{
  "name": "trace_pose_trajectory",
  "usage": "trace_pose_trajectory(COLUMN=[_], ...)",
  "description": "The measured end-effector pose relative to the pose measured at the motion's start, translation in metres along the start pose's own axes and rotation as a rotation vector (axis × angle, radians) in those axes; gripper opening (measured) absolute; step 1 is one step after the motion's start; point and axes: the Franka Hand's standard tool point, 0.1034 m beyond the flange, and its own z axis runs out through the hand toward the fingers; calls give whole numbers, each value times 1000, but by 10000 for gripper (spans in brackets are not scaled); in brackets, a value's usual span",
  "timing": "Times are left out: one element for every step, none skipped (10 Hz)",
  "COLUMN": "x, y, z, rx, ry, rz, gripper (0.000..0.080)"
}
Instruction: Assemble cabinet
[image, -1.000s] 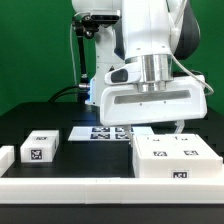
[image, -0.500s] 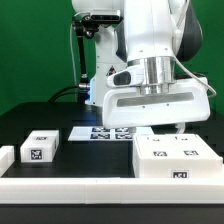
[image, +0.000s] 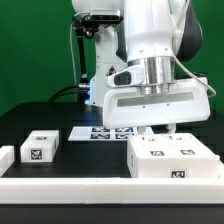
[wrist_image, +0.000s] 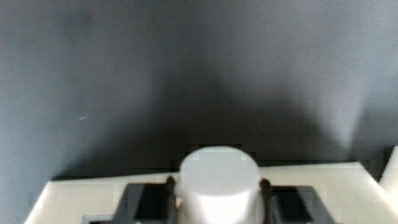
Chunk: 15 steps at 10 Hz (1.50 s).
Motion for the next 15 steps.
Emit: trace_pose_trajectory(x=[0,0,0,-1,-5,-4,-4,-3,5,4,2,2,4,14,23], y=[0,0,0,1,3,7,11,10,7,8,8,7,7,8,12], z=[0,0,0,-2,-15,-35,-48,-58,-65,-60,-59,-60,-66,-78,-89], rx=[0,0,0,-1,-6,-13,-16,-18,-17,-16,-16,-17,-17,-16,-13], ry=[0,0,0,-13,-60,-96,-125,-173,-180,-166,-171,-179,-233,-276,-326], rz=[-1,-3,-6,-6,-4,-1,2,14,13,8,8,12,21,25,21], gripper=[213,213,213,214,215,215,216,216,216,216,216,216,216,216,216])
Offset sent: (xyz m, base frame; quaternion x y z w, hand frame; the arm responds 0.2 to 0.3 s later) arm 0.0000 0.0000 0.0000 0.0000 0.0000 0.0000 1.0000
